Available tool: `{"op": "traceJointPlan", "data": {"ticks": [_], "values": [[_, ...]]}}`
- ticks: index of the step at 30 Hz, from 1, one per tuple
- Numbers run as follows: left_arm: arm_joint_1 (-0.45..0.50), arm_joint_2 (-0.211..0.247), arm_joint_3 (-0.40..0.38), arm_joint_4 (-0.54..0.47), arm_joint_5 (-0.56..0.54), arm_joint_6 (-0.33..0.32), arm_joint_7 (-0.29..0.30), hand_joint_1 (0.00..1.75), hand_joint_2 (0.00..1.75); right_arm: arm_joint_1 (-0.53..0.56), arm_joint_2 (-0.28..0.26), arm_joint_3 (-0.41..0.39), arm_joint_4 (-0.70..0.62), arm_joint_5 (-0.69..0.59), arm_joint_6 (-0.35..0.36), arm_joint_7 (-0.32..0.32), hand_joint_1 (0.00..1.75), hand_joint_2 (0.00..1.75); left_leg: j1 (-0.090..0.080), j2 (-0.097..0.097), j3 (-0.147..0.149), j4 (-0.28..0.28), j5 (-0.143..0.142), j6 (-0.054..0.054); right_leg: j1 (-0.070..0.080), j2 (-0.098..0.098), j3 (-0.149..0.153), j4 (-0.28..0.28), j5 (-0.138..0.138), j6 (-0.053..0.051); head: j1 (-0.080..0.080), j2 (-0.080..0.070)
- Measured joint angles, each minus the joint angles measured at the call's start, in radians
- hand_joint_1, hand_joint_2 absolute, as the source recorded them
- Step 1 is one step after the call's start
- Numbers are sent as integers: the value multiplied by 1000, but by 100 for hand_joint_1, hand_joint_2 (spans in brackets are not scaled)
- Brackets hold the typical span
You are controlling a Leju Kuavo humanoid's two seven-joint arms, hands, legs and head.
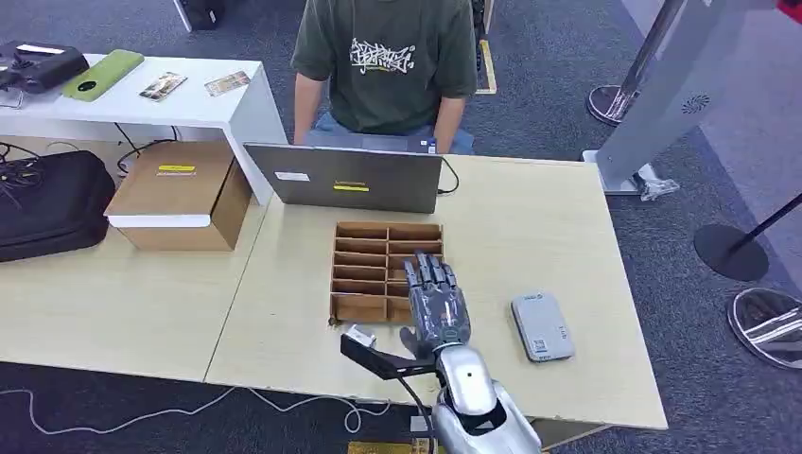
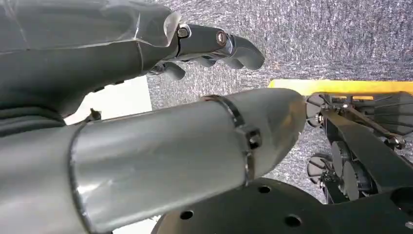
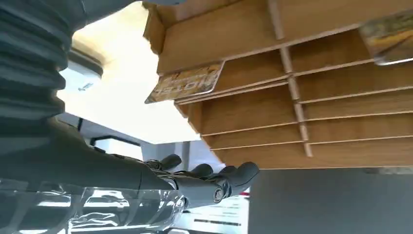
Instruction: Pass the card to the sensor for recognition and then transmit it.
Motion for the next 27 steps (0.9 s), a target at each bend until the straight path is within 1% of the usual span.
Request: {"op": "traceJointPlan", "data": {"ticks": [4,11,19,27], "values": [[0,0,0,0,0,3,1,0,0,-21,0,-33,46,11,-41,6,0,175,0,0,0,0,0,0,0,0,0,0,0,0,0,0],[-1,0,0,0,0,6,1,0,0,-38,0,-87,107,11,-75,8,0,175,0,0,0,0,0,0,0,0,0,0,0,0,0,0],[-2,1,0,0,0,9,1,0,0,-41,0,-126,132,11,-83,-6,0,175,0,0,0,0,0,0,0,0,0,0,0,0,0,0],[-2,1,0,0,0,9,0,0,0,-29,0,-130,109,11,-79,15,0,175,0,0,0,0,0,0,0,0,0,0,0,0,0,0]]}}
